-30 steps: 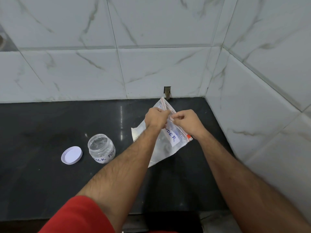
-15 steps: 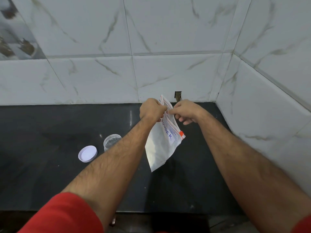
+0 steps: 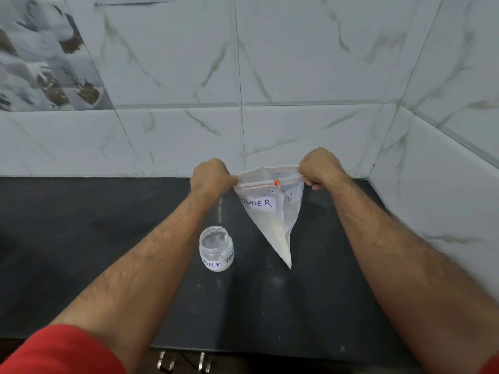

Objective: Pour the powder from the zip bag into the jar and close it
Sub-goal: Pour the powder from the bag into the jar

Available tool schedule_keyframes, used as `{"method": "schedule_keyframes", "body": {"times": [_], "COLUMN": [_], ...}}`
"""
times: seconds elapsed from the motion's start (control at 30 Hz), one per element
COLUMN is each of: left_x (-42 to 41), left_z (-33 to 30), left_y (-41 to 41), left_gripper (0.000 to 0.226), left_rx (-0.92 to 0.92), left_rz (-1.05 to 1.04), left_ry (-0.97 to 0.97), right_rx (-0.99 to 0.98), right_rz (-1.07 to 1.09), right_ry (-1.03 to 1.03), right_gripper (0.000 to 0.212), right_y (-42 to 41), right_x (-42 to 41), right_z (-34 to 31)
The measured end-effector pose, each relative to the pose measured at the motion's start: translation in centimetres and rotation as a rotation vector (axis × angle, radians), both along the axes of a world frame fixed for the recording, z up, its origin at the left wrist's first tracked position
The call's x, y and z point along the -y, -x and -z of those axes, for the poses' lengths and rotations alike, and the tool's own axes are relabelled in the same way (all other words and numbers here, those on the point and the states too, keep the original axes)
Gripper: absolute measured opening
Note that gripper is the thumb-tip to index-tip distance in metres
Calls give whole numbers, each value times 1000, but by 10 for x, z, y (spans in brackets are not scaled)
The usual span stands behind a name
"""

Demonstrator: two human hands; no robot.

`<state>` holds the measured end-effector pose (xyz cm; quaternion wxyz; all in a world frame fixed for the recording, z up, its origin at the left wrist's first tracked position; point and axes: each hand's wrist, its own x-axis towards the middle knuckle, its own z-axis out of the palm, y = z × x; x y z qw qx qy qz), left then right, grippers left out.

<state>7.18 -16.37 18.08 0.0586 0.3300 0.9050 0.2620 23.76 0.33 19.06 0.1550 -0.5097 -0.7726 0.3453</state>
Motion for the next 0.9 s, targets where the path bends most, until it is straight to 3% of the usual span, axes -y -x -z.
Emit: {"method": "schedule_keyframes", "body": {"times": [0.17, 0.3, 0.43, 0.5, 0.63, 0.83, 0.9], "left_x": [8, 4, 8, 12, 22, 39, 41], "left_z": [12, 21, 26, 29, 42, 49, 49], "left_y": [7, 4, 5, 6, 13, 19, 15], "left_gripper": [20, 52, 74, 67, 30, 15, 20], "left_rx": [103, 187, 166, 234, 253, 241, 252], "left_rz": [79, 243, 202, 229, 274, 284, 311], "left_ry": [-81, -108, -124, -139, -194, -312, -331], "right_rx": [-97, -133, -139, -160, -171, -222, -269], "right_rz": [-5, 16, 0, 17, 58, 169, 194], "right_ry": [110, 109, 137, 133, 104, 86, 147], "right_gripper": [26, 31, 29, 24, 25, 33, 33], "right_y": [29, 43, 48, 50, 53, 48, 50], "right_x": [27, 41, 52, 55, 62, 64, 65], "right_z": [-5, 1, 8, 12, 18, 21, 22]}}
